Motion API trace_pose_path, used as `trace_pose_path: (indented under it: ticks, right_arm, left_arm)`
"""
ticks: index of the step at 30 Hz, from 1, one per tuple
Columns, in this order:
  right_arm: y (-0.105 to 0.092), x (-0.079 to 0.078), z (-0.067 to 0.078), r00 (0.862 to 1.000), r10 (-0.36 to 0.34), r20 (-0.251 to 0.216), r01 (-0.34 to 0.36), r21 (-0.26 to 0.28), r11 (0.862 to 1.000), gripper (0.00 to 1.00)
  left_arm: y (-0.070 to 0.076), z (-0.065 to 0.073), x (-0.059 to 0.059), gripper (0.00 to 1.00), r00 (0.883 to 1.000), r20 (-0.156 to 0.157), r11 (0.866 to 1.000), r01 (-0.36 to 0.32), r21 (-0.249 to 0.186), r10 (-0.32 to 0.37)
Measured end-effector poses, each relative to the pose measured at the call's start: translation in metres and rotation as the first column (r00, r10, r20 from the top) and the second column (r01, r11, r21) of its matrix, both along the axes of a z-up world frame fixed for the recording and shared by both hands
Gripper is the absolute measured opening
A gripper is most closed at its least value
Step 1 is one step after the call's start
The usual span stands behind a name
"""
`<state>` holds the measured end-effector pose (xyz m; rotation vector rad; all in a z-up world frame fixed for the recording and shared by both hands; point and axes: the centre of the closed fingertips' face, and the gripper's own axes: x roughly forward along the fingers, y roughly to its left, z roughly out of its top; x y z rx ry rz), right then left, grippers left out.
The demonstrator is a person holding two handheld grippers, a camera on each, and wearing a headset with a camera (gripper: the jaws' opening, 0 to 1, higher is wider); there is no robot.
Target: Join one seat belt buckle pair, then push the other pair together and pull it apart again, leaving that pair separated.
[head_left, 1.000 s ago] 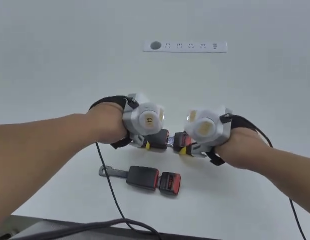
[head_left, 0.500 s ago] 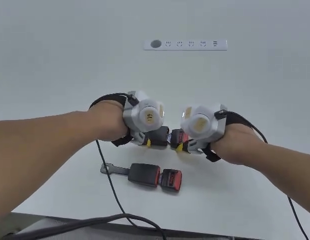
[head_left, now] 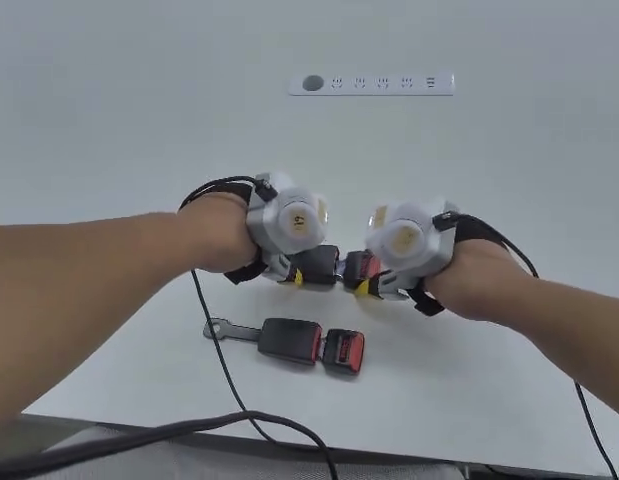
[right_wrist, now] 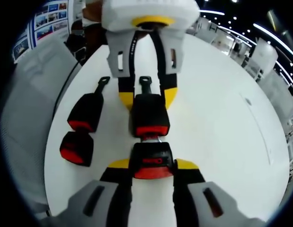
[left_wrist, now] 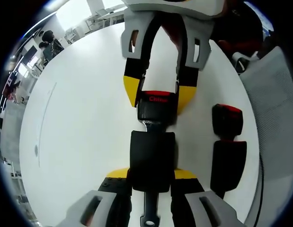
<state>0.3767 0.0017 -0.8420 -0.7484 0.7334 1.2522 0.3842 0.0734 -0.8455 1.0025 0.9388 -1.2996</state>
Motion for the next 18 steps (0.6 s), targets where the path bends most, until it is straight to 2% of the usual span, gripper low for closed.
trace_pose_path:
  ticks: [4, 10, 18]
  right_arm:
    - [-0.010, 0.001, -0.001, 1.000, 0.003, 0.002, -0.003, -0.010, 1.000, 0.30]
    - [-0.014, -0.001, -0.001, 1.000, 0.011, 0.004, -0.011, -0.016, 1.000, 0.31]
    - [-0.047, -0.008, -0.001, 1.000, -0.020, -0.001, 0.020, -0.024, 1.000, 0.31]
  left_arm:
    - [-0.001, 0.000, 0.000, 0.31, 1.000, 0.001, 1.000, -0.008, 0.007, 0.008]
    - [-0.001, 0.000, -0.001, 0.31, 1.000, 0.009, 1.000, 0.002, 0.005, -0.003]
    - [-0.002, 0.001, -0.002, 0.31, 1.000, 0.007, 1.000, 0.015, 0.024, -0.015]
